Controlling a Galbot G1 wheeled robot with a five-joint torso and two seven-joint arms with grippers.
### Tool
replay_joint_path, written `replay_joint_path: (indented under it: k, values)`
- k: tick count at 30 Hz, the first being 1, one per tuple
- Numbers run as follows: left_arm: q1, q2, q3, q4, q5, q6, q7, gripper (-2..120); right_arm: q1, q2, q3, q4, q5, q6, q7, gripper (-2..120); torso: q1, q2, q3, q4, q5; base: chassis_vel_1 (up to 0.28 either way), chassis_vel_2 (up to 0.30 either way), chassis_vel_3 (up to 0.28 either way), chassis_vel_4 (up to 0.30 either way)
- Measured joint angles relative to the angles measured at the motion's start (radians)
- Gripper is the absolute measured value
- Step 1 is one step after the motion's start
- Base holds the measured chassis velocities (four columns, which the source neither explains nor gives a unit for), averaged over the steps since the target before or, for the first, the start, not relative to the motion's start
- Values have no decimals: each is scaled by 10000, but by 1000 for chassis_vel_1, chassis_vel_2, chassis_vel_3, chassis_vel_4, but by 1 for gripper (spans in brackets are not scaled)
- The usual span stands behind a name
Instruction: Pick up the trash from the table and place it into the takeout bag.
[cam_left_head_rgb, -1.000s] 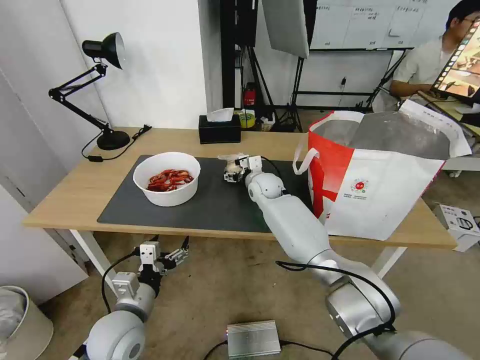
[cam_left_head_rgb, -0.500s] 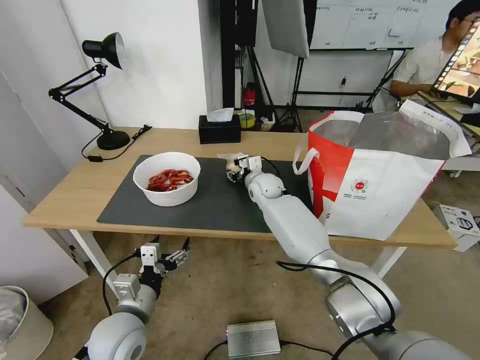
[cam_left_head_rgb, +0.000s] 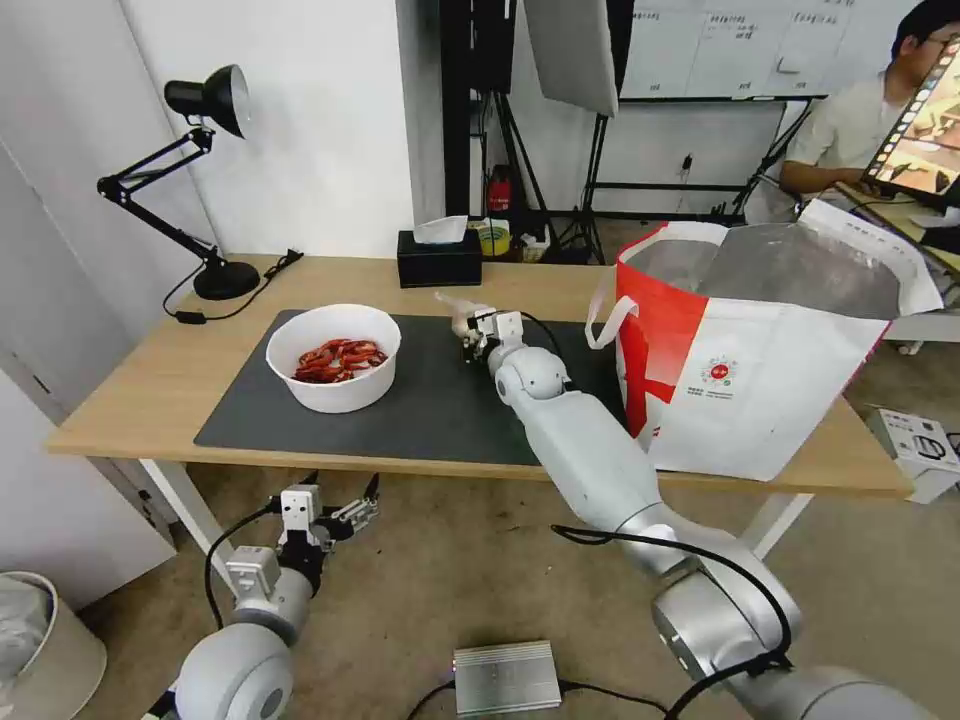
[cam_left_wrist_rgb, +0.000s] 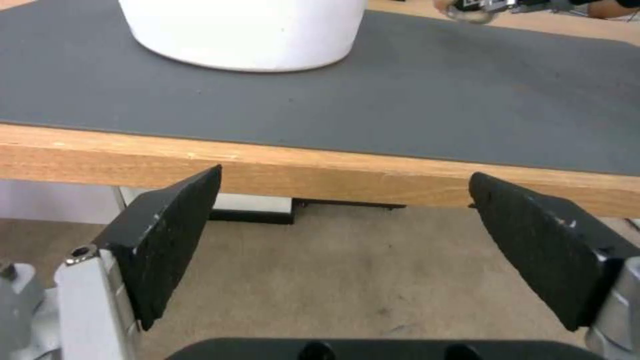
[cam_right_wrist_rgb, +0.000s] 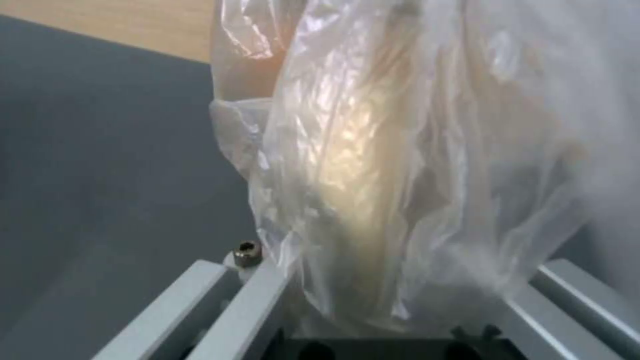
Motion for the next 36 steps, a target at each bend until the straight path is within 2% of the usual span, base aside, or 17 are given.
replay_joint_path:
  k: [8, 18, 25, 36]
  values:
    - [41, 34, -18, -38, -20, -12, 2, 100, -464, -342, -218, 1062, -313, -89, 479, 7, 0, -1, 0, 0, 1, 0, 0, 0, 0]
    - [294, 15, -176, -184, -10, -45, 4, 100, -1288, -715, -497, 3039, -777, -138, 1336, 7, 0, 0, 0, 0, 1, 0, 0, 0, 0]
    - [436, 9, -241, -199, 53, -214, 22, 100, -1783, -668, -562, 4237, -1713, 198, 2234, 7, 0, 0, -1, 0, 1, 0, 0, 0, 0]
    - [470, 6, -332, -216, 50, -215, 24, 100, -2354, -649, -693, 5601, -2360, 317, 2864, 7, 0, 0, -1, 1, 0, 0, 0, 0, 0]
